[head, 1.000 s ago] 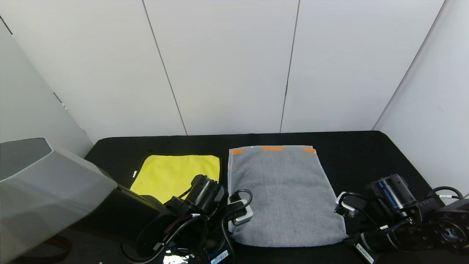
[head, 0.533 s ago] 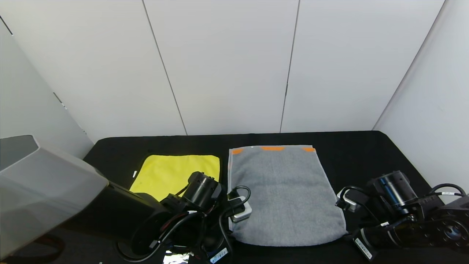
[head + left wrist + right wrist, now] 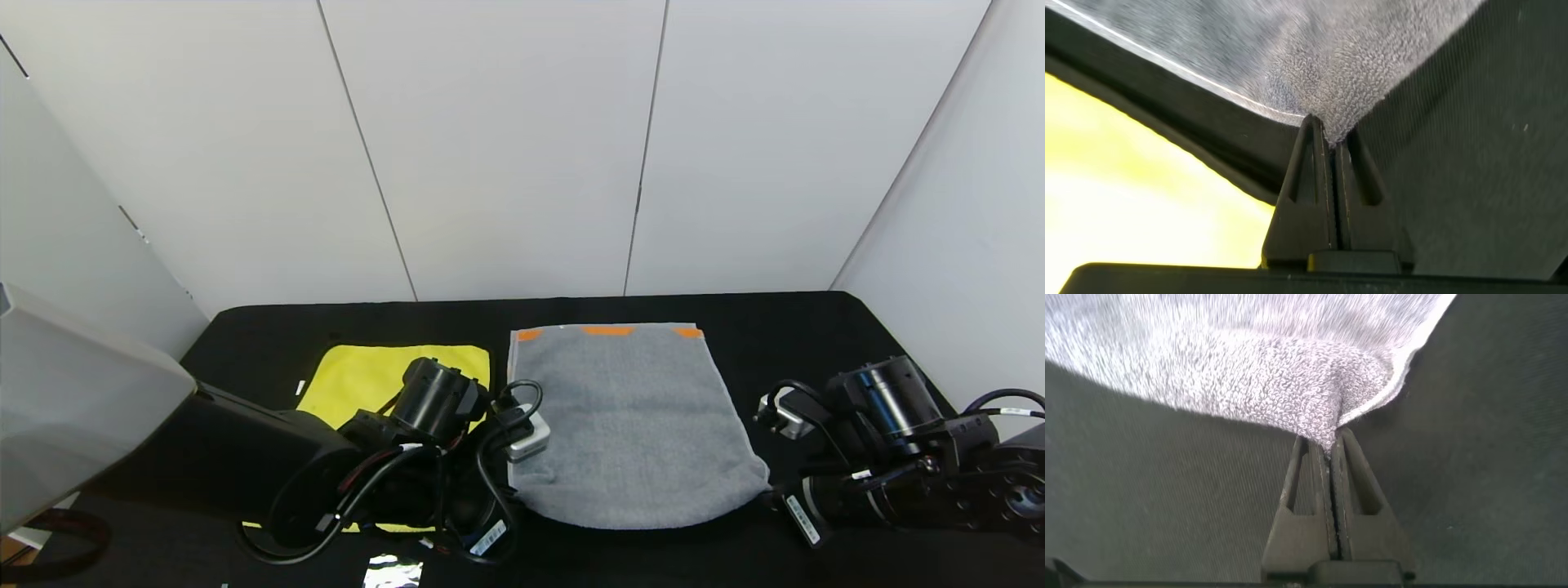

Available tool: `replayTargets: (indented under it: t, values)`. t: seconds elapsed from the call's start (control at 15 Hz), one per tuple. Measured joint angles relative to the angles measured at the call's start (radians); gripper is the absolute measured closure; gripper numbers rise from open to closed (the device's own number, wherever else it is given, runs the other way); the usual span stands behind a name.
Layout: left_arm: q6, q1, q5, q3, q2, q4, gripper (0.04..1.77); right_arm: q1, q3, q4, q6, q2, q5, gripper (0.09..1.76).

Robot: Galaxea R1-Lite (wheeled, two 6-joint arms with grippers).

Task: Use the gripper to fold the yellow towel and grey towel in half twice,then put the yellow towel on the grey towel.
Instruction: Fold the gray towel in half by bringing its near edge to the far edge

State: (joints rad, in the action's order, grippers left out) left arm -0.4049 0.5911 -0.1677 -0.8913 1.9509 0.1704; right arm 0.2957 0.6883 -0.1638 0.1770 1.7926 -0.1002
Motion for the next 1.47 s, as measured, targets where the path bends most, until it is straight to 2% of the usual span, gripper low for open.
replayTargets:
  t: [0.27, 0.67, 1.2, 1.47]
  values:
    - [0.073, -0.018, 0.000, -0.033, -0.013, 0.030, 1.69, -0.015, 0.040, -0.001, -0.064, -0.007, 0.000, 1.72]
    - [0.191, -0.038, 0.011, -0.053, -0.004, 0.180, 1.69, -0.036, 0.131, -0.002, -0.169, -0.003, 0.004, 1.72]
    - [0.225, -0.082, 0.024, -0.141, 0.037, 0.184, 1.69, -0.084, 0.243, 0.007, -0.181, 0.037, 0.004, 1.72]
    - [0.286, -0.093, 0.031, -0.227, 0.085, 0.172, 1.69, -0.085, 0.336, 0.006, -0.220, 0.098, 0.004, 1.72]
